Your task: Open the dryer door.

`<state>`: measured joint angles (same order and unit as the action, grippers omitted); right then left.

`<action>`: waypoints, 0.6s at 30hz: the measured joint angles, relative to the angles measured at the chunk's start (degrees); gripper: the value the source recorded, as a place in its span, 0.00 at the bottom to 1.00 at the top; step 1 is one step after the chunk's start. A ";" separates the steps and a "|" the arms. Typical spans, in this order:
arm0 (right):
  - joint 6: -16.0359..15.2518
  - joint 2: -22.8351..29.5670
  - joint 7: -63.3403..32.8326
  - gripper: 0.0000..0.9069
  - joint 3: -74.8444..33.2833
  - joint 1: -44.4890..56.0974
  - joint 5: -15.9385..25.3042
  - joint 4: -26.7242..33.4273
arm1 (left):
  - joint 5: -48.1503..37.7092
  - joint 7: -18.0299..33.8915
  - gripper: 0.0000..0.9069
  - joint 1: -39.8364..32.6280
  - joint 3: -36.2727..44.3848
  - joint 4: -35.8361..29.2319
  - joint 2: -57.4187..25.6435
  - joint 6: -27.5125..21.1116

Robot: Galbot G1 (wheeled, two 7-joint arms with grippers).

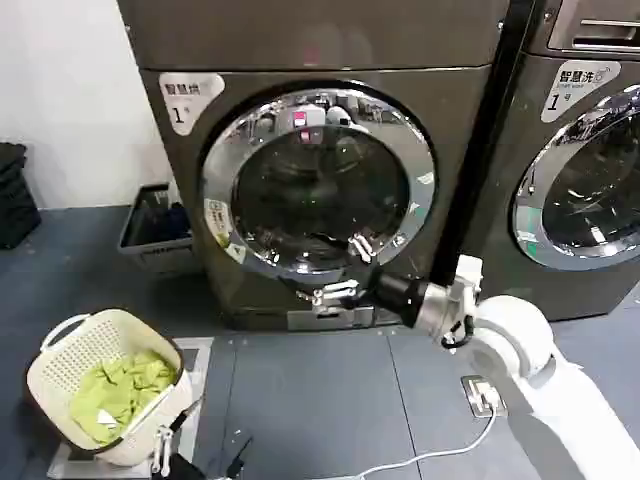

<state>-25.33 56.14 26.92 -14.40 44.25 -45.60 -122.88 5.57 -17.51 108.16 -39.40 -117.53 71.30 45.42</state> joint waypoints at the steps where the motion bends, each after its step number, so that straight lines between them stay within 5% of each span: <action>1: 0.16 0.05 -0.02 1.00 -0.01 0.02 0.05 0.17 | -0.04 0.00 1.00 0.03 0.00 -0.05 0.00 -0.01; 18: 7.52 2.49 2.38 1.00 3.47 -2.88 5.59 9.24 | -0.10 -0.12 1.00 0.24 -0.78 -1.28 0.17 0.01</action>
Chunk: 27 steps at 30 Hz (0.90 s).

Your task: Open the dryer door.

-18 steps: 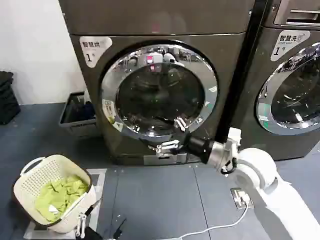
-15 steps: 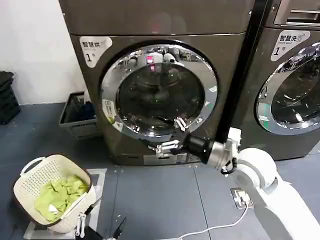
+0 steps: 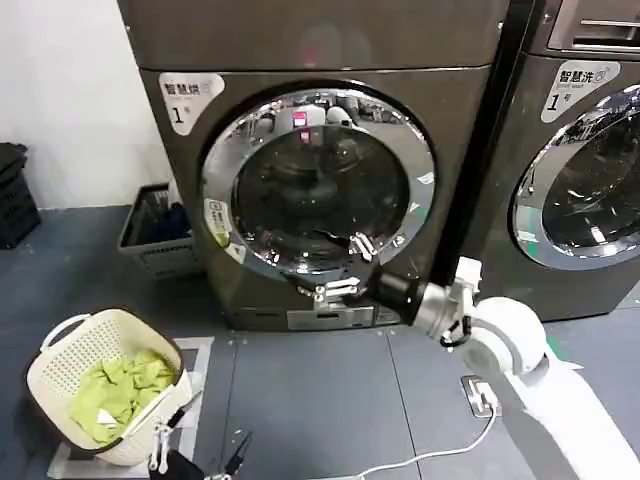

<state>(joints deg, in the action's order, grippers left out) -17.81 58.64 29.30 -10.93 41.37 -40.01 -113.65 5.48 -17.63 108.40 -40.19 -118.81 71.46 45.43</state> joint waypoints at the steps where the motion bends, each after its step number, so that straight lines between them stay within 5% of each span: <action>1: 0.19 0.16 0.02 1.00 0.29 -0.28 0.24 0.74 | -0.03 0.00 1.00 0.00 -0.07 -0.01 0.02 0.00; 27: 5.26 4.72 0.98 1.00 10.27 -11.86 1.79 19.93 | 0.17 -0.13 1.00 -0.06 -0.50 -0.72 1.07 0.12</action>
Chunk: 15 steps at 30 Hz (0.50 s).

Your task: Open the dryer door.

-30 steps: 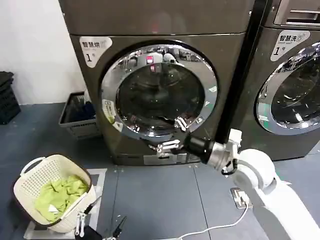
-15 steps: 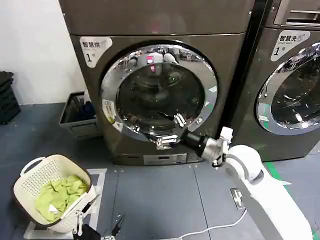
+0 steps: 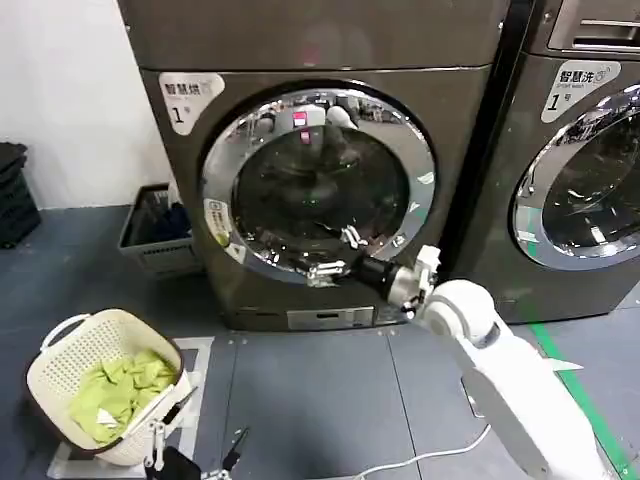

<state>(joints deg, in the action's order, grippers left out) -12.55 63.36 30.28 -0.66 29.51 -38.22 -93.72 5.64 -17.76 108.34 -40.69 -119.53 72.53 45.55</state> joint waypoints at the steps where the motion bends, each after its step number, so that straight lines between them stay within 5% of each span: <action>1: 0.08 0.31 -0.02 1.00 0.26 -0.34 0.27 0.73 | 0.01 -0.02 1.00 -0.03 0.03 0.00 0.06 0.00; 15: 1.27 3.52 -0.07 1.00 2.97 -4.20 1.22 8.49 | 0.18 -0.29 1.00 -0.69 0.31 -0.13 0.74 -0.51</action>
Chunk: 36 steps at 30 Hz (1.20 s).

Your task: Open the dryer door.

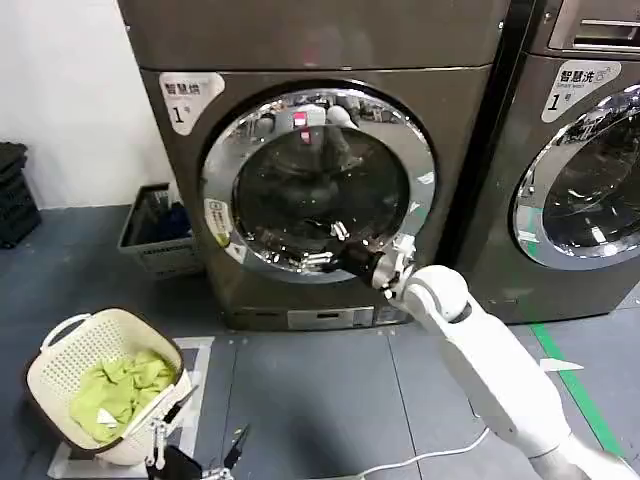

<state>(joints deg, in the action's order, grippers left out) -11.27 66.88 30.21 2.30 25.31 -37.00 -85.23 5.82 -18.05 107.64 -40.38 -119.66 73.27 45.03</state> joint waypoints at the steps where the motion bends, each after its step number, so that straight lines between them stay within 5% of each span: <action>1: -0.01 0.20 0.01 1.00 0.21 -0.27 0.00 0.40 | -0.01 -0.01 1.00 0.00 0.01 0.00 0.02 -0.02; 36: 0.29 7.33 -5.37 1.00 9.49 -7.95 -0.33 9.25 | 0.03 -0.65 1.00 -0.33 0.26 0.37 0.90 -0.22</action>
<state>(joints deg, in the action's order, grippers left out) -10.98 74.21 24.84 11.79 17.36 -37.34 -75.98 5.86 -18.69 107.31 -40.12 -119.29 74.17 44.81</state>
